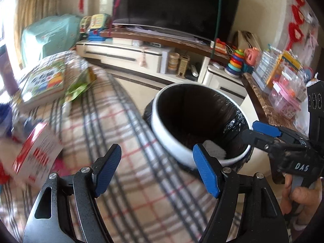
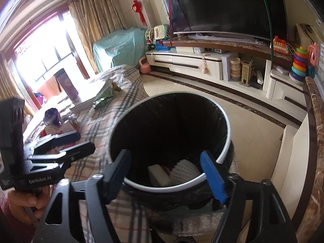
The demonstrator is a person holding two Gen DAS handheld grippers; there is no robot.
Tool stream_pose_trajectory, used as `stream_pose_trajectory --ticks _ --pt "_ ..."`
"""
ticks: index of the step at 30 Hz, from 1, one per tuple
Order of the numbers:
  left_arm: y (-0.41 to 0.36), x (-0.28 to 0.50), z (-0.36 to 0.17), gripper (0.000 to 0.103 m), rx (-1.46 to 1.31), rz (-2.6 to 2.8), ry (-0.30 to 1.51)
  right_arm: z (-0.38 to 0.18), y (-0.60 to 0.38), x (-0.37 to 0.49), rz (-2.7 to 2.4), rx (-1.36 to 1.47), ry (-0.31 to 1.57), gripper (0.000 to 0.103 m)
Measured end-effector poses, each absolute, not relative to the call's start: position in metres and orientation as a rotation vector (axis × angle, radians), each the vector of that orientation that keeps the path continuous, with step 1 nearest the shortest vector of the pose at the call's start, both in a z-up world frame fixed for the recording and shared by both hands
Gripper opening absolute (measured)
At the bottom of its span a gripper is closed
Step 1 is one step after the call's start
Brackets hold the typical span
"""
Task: Collect trash
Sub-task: 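Open the left tool over the bin while the right tool releases the mesh net, then grasp the red snack bag with the left tool while the right tool grasps the white printed carton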
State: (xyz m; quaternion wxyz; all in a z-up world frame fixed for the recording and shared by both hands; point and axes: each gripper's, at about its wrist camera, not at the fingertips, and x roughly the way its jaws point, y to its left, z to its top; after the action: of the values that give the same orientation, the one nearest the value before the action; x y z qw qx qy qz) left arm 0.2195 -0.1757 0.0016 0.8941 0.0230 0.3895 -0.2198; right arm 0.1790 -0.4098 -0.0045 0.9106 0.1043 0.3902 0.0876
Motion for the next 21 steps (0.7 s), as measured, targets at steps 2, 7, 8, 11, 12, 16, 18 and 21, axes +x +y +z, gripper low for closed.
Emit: stream_pose_trajectory --ticks 2,7,8,11,12,16,18,21 --pt "-0.162 0.211 0.001 0.075 0.031 -0.434 0.801 -0.003 -0.403 0.176 0.196 0.231 0.795 0.087" --pt "-0.126 0.193 0.0 0.075 -0.027 -0.384 0.788 -0.001 -0.379 0.17 0.239 0.242 0.782 0.091" --pt "-0.117 0.19 -0.001 0.075 -0.042 -0.371 0.787 -0.001 -0.373 0.169 0.25 0.241 0.782 0.091" --pt "-0.096 0.181 -0.003 0.075 -0.071 -0.335 0.782 -0.003 -0.356 0.167 0.282 0.24 0.787 0.091" --pt "-0.089 0.178 -0.004 0.075 -0.082 -0.321 0.781 -0.004 -0.349 0.166 0.294 0.24 0.791 0.092" --pt "-0.061 0.169 -0.008 0.075 -0.119 -0.27 0.782 -0.012 -0.325 0.165 0.335 0.249 0.816 0.092" --pt "-0.048 0.166 -0.011 0.075 -0.137 -0.243 0.785 -0.017 -0.311 0.165 0.354 0.251 0.833 0.092" --pt "-0.029 0.159 -0.015 0.075 -0.168 -0.207 0.786 -0.023 -0.292 0.163 0.377 0.251 0.838 0.092"
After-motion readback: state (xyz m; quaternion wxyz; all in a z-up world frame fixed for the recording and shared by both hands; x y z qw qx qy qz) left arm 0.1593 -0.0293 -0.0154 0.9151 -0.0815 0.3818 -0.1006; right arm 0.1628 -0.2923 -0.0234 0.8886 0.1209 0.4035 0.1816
